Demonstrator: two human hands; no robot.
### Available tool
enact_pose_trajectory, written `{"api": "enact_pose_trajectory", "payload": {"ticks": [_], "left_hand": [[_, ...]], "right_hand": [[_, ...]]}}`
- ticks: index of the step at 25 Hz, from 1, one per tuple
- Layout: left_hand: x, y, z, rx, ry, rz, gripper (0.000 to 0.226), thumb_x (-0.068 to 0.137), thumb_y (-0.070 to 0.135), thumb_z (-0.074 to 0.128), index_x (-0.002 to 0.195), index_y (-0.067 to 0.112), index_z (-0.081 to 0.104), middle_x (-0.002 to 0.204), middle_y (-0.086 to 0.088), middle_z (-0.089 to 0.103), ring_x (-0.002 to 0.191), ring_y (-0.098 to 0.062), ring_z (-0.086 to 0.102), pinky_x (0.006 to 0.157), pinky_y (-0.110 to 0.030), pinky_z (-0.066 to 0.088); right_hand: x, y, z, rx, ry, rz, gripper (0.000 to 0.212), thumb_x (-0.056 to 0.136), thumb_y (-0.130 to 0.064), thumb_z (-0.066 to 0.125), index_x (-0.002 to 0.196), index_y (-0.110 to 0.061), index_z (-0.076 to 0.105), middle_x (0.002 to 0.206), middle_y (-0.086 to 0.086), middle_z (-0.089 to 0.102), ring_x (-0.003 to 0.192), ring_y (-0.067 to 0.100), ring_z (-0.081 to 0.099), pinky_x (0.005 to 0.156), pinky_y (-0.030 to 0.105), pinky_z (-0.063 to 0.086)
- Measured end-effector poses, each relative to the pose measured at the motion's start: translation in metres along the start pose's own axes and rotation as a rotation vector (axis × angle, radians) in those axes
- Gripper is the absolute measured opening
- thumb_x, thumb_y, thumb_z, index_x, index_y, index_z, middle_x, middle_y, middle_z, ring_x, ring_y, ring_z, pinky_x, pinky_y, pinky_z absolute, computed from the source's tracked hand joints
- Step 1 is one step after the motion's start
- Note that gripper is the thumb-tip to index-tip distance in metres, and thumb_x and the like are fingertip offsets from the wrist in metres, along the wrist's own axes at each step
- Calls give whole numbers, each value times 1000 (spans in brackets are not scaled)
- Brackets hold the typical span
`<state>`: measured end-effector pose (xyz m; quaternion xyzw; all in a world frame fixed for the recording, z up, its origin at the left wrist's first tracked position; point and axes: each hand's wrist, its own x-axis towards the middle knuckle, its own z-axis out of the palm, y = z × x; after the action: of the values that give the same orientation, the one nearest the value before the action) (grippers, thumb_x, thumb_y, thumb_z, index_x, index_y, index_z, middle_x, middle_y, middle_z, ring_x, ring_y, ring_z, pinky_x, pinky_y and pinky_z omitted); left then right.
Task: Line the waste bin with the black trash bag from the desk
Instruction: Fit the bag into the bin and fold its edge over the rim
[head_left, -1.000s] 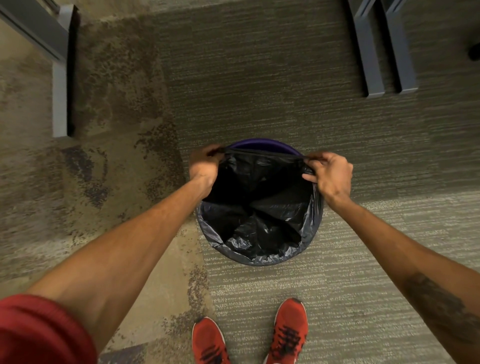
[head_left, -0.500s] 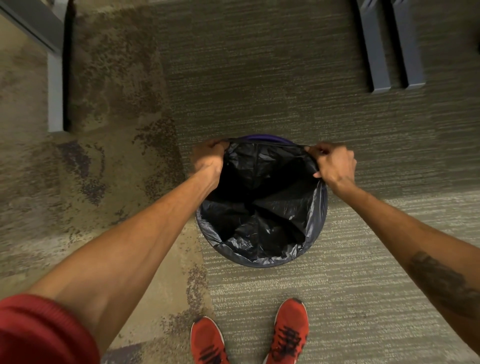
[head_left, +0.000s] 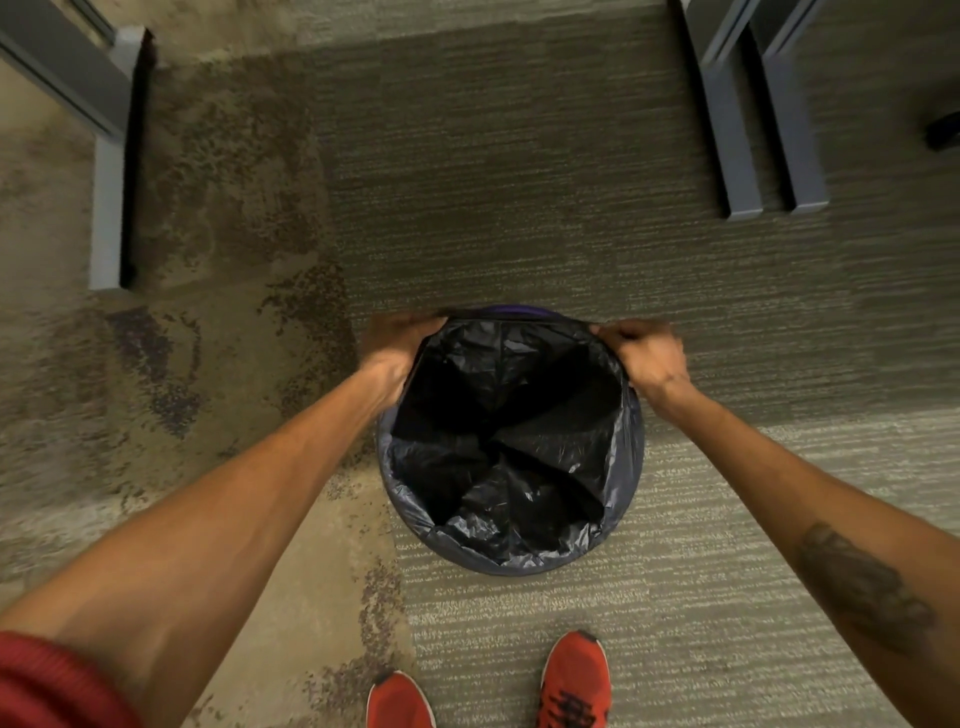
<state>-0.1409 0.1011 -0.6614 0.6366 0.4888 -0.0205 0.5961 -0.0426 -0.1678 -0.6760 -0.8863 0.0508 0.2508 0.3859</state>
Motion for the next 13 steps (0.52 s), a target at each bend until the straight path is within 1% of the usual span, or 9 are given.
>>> {"api": "enact_pose_trajectory", "payload": {"ticks": [1, 2, 3, 4, 6, 8, 11, 12, 13], "left_hand": [[-2, -4, -3, -3, -21, 35, 13, 86, 10, 76, 96, 1, 74, 87, -5, 76, 74, -12, 69, 81, -30, 55], [-5, -7, -5, -16, -37, 55, 16, 86, 7, 75, 100, -1, 73, 96, -12, 75, 83, -18, 69, 88, -35, 54], [-7, -10, -9, -49, -64, 55, 16, 87, 5, 74, 101, -1, 72, 101, -17, 73, 89, -23, 67, 93, -37, 53], [-8, -14, -14, -102, -96, 43, 11, 88, 3, 73, 98, 0, 71, 98, -16, 73, 87, -24, 68, 92, -37, 54], [-9, -22, -27, -174, -170, 12, 5, 89, 5, 72, 92, 2, 71, 83, -6, 76, 73, -16, 72, 79, -28, 60], [-11, -35, -40, -131, -200, 29, 13, 88, 10, 74, 97, 1, 74, 78, 0, 77, 68, -11, 73, 68, -21, 60], [-13, -47, -48, -109, -126, 103, 4, 86, 13, 76, 90, 14, 77, 74, 10, 78, 68, -3, 73, 66, -14, 57], [-13, -48, -47, -96, -90, 124, 6, 86, 13, 77, 90, 17, 77, 75, 12, 78, 69, -2, 73, 66, -13, 56], [-12, -47, -46, -71, -56, 144, 10, 85, 13, 77, 95, 15, 78, 79, 12, 78, 71, -2, 72, 70, -13, 56]], "right_hand": [[0, -1, 1, 14, -8, -3, 34, 89, -51, 68, 97, -21, 81, 98, 0, 78, 100, 21, 71, 91, 37, 56], [1, -2, 3, 54, -13, -9, 29, 89, -48, 70, 95, -22, 81, 95, -1, 79, 97, 19, 72, 87, 34, 57], [1, -3, 5, 144, -26, -13, 23, 89, -42, 72, 92, -22, 81, 93, -1, 79, 95, 19, 73, 85, 32, 58], [0, -5, 9, 258, -52, -6, 15, 90, -35, 74, 91, -21, 81, 93, 0, 79, 94, 20, 74, 85, 31, 59], [-2, -8, 14, 408, -126, 25, 8, 90, -26, 74, 91, -20, 80, 91, 3, 80, 93, 21, 75, 85, 29, 60], [-4, -12, 17, 462, -207, 71, 11, 91, -25, 74, 96, -17, 80, 91, 4, 81, 90, 21, 76, 81, 26, 61], [-6, -17, 25, 451, -264, 86, 22, 93, -29, 72, 103, -10, 78, 87, 3, 81, 77, 14, 77, 67, 18, 59], [-6, -20, 27, 450, -260, 88, 24, 93, -29, 72, 103, -7, 78, 87, 4, 81, 73, 12, 76, 63, 16, 57], [-5, -22, 30, 449, -250, 94, 25, 94, -28, 71, 102, -6, 78, 87, 6, 80, 69, 11, 75, 60, 15, 56]]}}
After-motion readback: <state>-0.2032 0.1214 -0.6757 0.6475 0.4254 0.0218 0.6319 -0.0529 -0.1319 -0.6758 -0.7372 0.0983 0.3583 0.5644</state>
